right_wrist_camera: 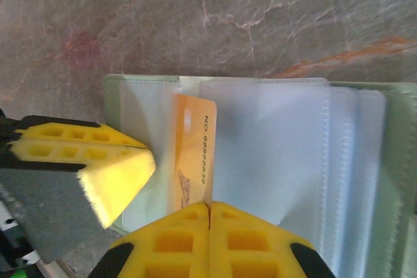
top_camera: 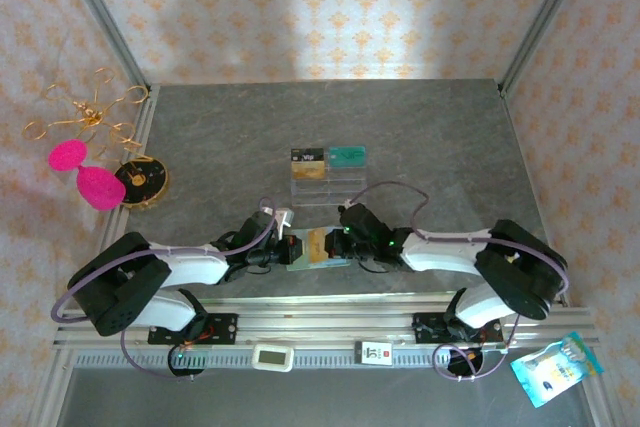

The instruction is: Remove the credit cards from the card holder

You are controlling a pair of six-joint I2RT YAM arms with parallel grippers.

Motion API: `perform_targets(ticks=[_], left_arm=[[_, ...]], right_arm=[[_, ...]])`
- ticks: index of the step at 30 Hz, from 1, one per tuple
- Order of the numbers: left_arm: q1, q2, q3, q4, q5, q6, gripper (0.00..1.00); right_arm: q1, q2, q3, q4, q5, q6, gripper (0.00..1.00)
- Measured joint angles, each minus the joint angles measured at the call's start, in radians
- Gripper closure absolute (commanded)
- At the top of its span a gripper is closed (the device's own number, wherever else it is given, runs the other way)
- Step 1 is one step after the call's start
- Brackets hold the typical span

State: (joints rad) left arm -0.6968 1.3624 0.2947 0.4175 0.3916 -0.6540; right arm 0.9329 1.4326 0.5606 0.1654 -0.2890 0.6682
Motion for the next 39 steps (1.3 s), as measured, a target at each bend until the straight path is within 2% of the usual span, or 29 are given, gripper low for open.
perform_targets(ticks=[9,17,22,26,28,33,35,39], left_arm=[[-0.014,-0.055,0.040,-0.060,0.005,0.000,1.00],[-0.061,0.108,0.091,-0.017,0.036,-0.001,1.00],[-0.060,0.128,0.099,0.002,0.047,0.001,1.00],[-0.061,0.143,0.105,0.019,0.053,0.001,1.00],[-0.061,0.144,0.105,0.021,0.054,0.001,1.00],[-0.061,0.143,0.105,0.021,0.054,0.001,1.00],[-0.061,0.139,0.105,0.018,0.053,0.001,1.00],[-0.061,0.124,0.105,0.002,0.053,0.000,0.81]], right_arm=[[0.008,-0.023,0.013,-0.097,0.041,-0.026,1.00],[0.022,0.028,0.035,-0.097,0.045,-0.037,1.00],[-0.006,0.041,0.018,-0.068,0.015,-0.031,0.83],[-0.016,0.058,0.002,-0.024,-0.018,-0.019,0.78],[-0.018,0.070,0.002,0.002,-0.033,-0.018,0.79],[-0.026,0.079,0.002,0.018,-0.039,-0.013,0.98],[-0.026,0.058,0.002,0.011,-0.032,-0.017,1.00],[-0.020,-0.044,0.001,-0.048,0.032,-0.057,1.00]])
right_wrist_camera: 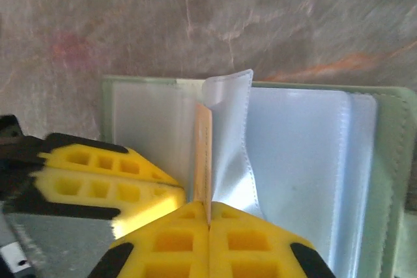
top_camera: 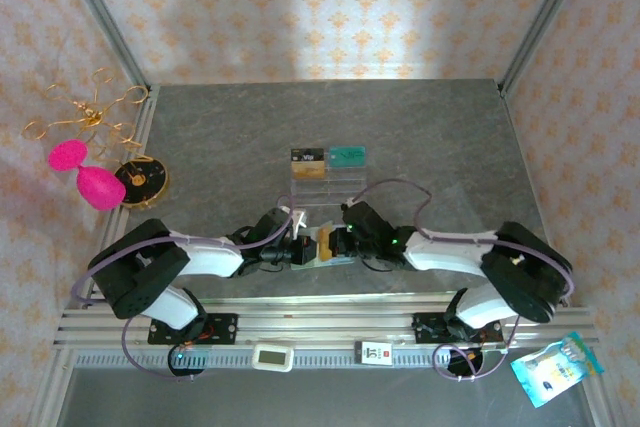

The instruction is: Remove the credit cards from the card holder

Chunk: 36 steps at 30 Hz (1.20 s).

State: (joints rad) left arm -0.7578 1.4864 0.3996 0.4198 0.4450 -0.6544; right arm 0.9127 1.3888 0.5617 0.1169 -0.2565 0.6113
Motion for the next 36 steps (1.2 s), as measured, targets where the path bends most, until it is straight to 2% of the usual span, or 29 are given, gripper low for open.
perform_targets(ticks=[6,13,14,16,22,28,36], left_arm=[[0.008,-0.117,0.008,-0.034,-0.005,-0.017,0.70],[0.075,-0.374,0.050,-0.129,-0.067,-0.014,0.49],[0.088,-0.415,0.049,-0.151,-0.087,-0.010,0.29],[0.103,-0.478,0.048,-0.190,-0.115,-0.011,0.01],[0.107,-0.621,0.040,-0.314,-0.206,-0.010,0.01],[0.117,-0.722,0.046,-0.450,-0.328,0.003,0.01],[0.119,-0.820,0.068,-0.533,-0.476,0.041,0.01]], right_arm=[[-0.004,-0.208,0.013,-0.060,0.106,-0.105,1.00],[-0.012,-0.209,0.209,-0.149,0.167,-0.330,1.00],[-0.018,-0.196,0.250,-0.156,0.166,-0.375,1.00],[-0.045,-0.158,0.337,-0.160,0.136,-0.480,1.00],[-0.144,-0.042,0.512,-0.214,-0.020,-0.773,1.00],[-0.200,0.123,0.750,-0.422,-0.192,-1.058,1.00],[-0.234,0.356,1.036,-0.694,-0.265,-1.364,1.00]])
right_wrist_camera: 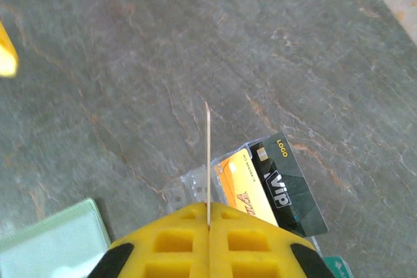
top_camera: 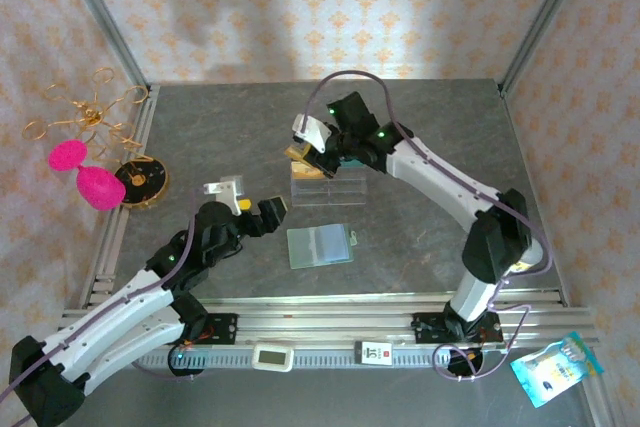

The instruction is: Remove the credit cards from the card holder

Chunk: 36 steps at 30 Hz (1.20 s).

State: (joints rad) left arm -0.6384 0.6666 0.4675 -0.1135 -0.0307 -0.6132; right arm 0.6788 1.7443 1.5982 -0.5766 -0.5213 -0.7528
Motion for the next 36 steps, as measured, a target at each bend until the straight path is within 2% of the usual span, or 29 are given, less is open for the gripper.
perform_targets(ticks=[5,13,19,31,32,34,36], left_arm=[[0.000,-0.040,0.002,-0.007,-0.084,0.037,0.01],[0.006,-0.049,0.002,-0.005,-0.170,0.069,0.01],[0.013,-0.005,0.002,-0.002,-0.190,0.090,0.01],[0.021,0.036,0.002,0.025,-0.186,0.099,0.01],[0.024,0.036,0.002,0.026,-0.185,0.100,0.01],[0.026,0.036,0.002,0.028,-0.184,0.100,0.01],[0.026,0.036,0.002,0.028,-0.183,0.100,0.01]], right_arm=[[-0.024,0.127,0.137,-0.132,-0.015,-0.152,1.00],[-0.052,0.281,0.290,-0.253,-0.009,-0.296,1.00],[-0.068,0.360,0.336,-0.300,0.002,-0.347,1.00],[-0.073,0.389,0.354,-0.326,0.008,-0.371,1.00],[-0.073,0.393,0.354,-0.325,0.008,-0.370,0.97],[-0.073,0.397,0.354,-0.325,0.008,-0.368,0.82],[-0.073,0.399,0.354,-0.326,0.008,-0.368,0.72]])
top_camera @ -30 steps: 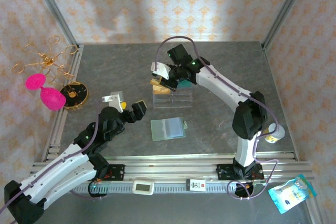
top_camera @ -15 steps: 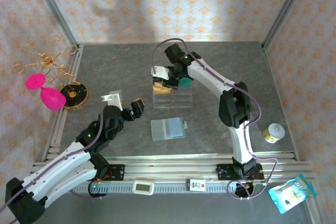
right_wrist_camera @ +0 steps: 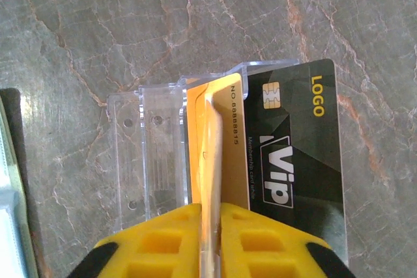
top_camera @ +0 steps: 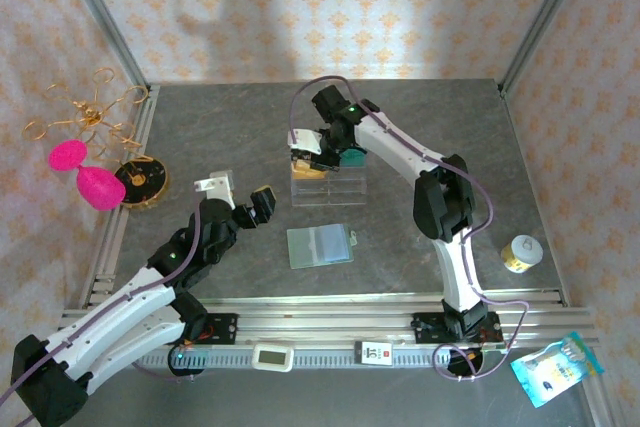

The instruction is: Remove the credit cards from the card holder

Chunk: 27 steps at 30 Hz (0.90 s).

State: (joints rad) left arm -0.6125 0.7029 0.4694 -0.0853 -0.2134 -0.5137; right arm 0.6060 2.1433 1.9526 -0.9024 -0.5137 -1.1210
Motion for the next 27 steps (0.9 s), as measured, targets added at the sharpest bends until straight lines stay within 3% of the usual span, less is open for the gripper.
perform_targets(ticks=[7,12,20,25,27], left_arm=[[0.000,0.000,0.000,0.011,0.016,0.000,0.01],[0.000,0.000,0.000,0.039,0.022,0.000,0.01],[0.070,0.064,0.007,0.146,0.025,0.016,0.01],[0.177,0.204,0.045,0.226,0.018,0.042,0.01],[0.207,0.264,0.063,0.266,-0.010,0.049,0.01]], right_arm=[[0.000,-0.002,0.016,0.032,-0.016,0.050,0.59],[0.002,-0.059,-0.032,0.111,-0.056,0.124,0.57],[0.003,-0.507,-0.533,0.550,-0.084,0.432,0.54],[0.006,-0.739,-0.845,0.912,0.059,0.722,0.41],[0.006,-0.780,-0.921,1.007,0.130,0.829,0.40]])
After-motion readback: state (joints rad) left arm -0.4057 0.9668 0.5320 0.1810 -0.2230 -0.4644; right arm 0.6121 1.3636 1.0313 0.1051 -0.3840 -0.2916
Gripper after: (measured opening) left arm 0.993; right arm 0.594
